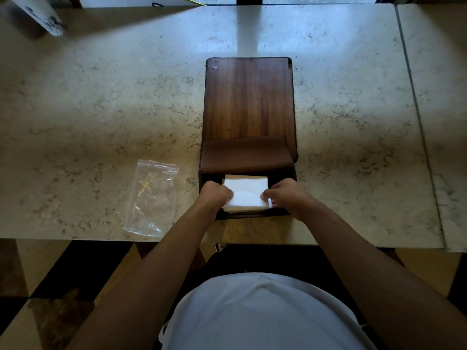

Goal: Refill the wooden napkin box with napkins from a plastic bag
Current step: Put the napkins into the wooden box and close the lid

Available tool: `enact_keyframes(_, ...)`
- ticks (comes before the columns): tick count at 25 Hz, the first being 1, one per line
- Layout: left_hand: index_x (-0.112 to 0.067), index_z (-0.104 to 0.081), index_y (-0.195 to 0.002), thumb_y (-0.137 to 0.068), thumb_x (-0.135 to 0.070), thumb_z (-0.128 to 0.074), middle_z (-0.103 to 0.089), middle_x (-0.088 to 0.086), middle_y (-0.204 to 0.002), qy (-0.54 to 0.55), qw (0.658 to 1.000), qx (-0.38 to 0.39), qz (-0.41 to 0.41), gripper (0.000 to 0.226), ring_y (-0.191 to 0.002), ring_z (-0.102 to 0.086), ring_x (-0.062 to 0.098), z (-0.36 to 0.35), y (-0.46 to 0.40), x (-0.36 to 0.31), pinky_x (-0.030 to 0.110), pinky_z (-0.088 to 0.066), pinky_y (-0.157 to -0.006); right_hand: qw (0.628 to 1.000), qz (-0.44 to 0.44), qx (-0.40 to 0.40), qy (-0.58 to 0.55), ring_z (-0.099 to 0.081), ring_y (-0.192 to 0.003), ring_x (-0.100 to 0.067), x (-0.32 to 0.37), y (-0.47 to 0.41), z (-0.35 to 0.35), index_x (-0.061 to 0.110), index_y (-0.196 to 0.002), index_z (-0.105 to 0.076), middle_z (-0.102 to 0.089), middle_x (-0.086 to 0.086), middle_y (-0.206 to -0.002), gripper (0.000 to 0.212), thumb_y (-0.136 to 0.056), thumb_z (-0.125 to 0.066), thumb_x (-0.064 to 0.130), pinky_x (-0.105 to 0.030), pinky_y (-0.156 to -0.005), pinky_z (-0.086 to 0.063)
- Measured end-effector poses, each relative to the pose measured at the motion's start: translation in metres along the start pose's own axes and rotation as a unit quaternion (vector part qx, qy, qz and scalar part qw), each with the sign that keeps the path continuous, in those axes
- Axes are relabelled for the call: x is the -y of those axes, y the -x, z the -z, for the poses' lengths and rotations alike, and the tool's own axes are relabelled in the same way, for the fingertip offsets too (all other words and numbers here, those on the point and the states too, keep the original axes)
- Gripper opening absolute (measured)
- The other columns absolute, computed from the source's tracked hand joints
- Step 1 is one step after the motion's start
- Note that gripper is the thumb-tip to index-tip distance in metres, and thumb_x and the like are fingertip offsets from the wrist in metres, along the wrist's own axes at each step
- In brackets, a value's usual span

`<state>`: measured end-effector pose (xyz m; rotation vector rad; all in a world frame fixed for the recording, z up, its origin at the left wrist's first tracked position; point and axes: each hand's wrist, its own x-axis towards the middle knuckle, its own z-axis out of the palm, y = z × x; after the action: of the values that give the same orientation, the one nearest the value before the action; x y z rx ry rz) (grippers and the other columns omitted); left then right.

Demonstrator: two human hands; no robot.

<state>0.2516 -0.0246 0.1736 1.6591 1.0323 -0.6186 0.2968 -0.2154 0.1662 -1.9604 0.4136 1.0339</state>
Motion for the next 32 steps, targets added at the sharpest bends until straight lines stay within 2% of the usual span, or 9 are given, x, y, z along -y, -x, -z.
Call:
enact_keyframes(4, -0.008, -0.056, -0.086, -0.089, 0.002, -0.059, -0.056, 0.009, -0.085, 0.012, 0.999, 0.032, -0.011, 0.011, -0.091, -0.054, 0.028, 0.006, 0.004, -0.006, 0.044, -0.048, -0.081, 0.997, 0.000, 0.034, -0.065, -0.068, -0.092, -0.022, 0.007, 0.010, 0.002, -0.008, -0.092, -0.074, -0.070, -0.015, -0.106, 0.014, -0.085, -0.073, 0.004, -0.025, -0.064, -0.054)
enact_keyframes(7, 0.002, -0.061, -0.098, -0.091, 0.005, -0.059, -0.056, 0.013, -0.097, 0.014, 1.000, 0.006, 0.016, 0.008, -0.099, -0.052, 0.028, 0.006, 0.002, -0.011, 0.041, -0.045, -0.080, 0.994, -0.002, 0.047, -0.098, -0.069, -0.099, -0.029, 0.009, 0.011, 0.001, -0.011, -0.099, -0.073, -0.072, -0.019, -0.111, 0.019, -0.085, -0.071, 0.003, -0.029, -0.071, -0.055)
enact_keyframes(10, 0.010, -0.061, -0.117, -0.086, 0.007, -0.062, -0.058, 0.017, -0.106, 0.081, 0.995, -0.002, 0.051, 0.031, -0.102, -0.058, 0.035, 0.006, 0.003, -0.013, 0.044, -0.051, -0.080, 0.992, -0.007, 0.060, -0.114, -0.069, -0.098, -0.031, 0.007, 0.013, 0.000, -0.008, -0.100, -0.073, -0.073, -0.019, -0.111, 0.020, -0.084, -0.072, 0.002, -0.035, -0.078, -0.054)
enact_keyframes(15, 0.001, -0.064, -0.102, -0.078, 0.012, -0.063, -0.066, 0.017, -0.110, 0.208, 0.976, 0.034, 0.049, 0.026, -0.096, -0.066, 0.035, 0.013, 0.012, -0.007, 0.038, -0.049, -0.073, 0.987, 0.030, 0.074, -0.142, -0.069, -0.085, -0.022, 0.002, 0.016, 0.005, 0.007, -0.094, -0.074, -0.076, -0.014, -0.107, 0.016, -0.079, -0.073, 0.003, -0.030, -0.071, -0.054)
enact_keyframes(17, -0.001, -0.067, -0.105, -0.077, 0.012, -0.062, -0.071, 0.015, -0.111, 0.220, 0.974, 0.048, 0.034, 0.031, -0.094, -0.069, 0.031, 0.014, 0.015, -0.006, 0.030, -0.055, -0.062, 0.989, 0.049, 0.067, -0.125, -0.070, -0.082, -0.018, 0.002, 0.017, 0.009, 0.010, -0.097, -0.072, -0.079, -0.006, -0.097, 0.021, -0.078, -0.075, 0.001, -0.029, -0.068, -0.053)
enact_keyframes(20, -0.007, -0.063, -0.116, -0.080, 0.009, -0.065, -0.069, 0.013, -0.116, 0.169, 0.985, 0.036, 0.004, 0.040, -0.102, -0.066, 0.031, 0.013, 0.014, -0.005, 0.034, -0.056, -0.061, 0.995, 0.058, 0.029, -0.081, -0.072, -0.076, -0.011, 0.004, 0.018, 0.010, 0.016, -0.101, -0.066, -0.077, 0.004, -0.079, 0.031, -0.076, -0.077, 0.000, -0.028, -0.067, -0.055)
enact_keyframes(23, -0.010, -0.060, -0.112, -0.084, 0.002, -0.068, -0.066, 0.014, -0.116, 0.088, 0.996, 0.015, -0.025, 0.032, -0.101, -0.064, 0.031, 0.007, 0.008, -0.002, 0.040, -0.056, -0.074, 0.998, 0.060, -0.015, -0.020, -0.069, -0.078, -0.015, 0.007, 0.015, 0.004, 0.016, -0.107, -0.064, -0.072, -0.001, -0.087, 0.031, -0.081, -0.076, 0.004, -0.032, -0.071, -0.056)
enact_keyframes(28, -0.007, -0.059, -0.119, -0.092, -0.008, -0.063, -0.065, 0.010, -0.114, 0.026, 0.999, 0.004, -0.041, 0.027, -0.090, -0.061, 0.021, -0.002, 0.003, -0.001, 0.033, -0.050, -0.069, 0.994, 0.050, -0.060, 0.072, -0.067, -0.092, -0.029, 0.007, 0.011, -0.007, 0.009, -0.113, -0.060, -0.066, -0.011, -0.101, 0.031, -0.086, -0.070, 0.019, -0.044, -0.079, -0.056)
enact_keyframes(32, -0.002, -0.058, -0.117, -0.091, -0.009, -0.063, -0.064, 0.019, -0.116, -0.056, 0.996, 0.003, -0.066, 0.027, -0.104, -0.063, 0.036, -0.004, 0.003, 0.004, 0.053, -0.055, -0.090, 0.991, 0.047, -0.073, 0.105, -0.064, -0.089, -0.031, 0.003, 0.008, -0.011, 0.003, -0.111, -0.059, -0.065, -0.017, -0.101, 0.028, -0.089, -0.062, 0.020, -0.040, -0.071, -0.051)
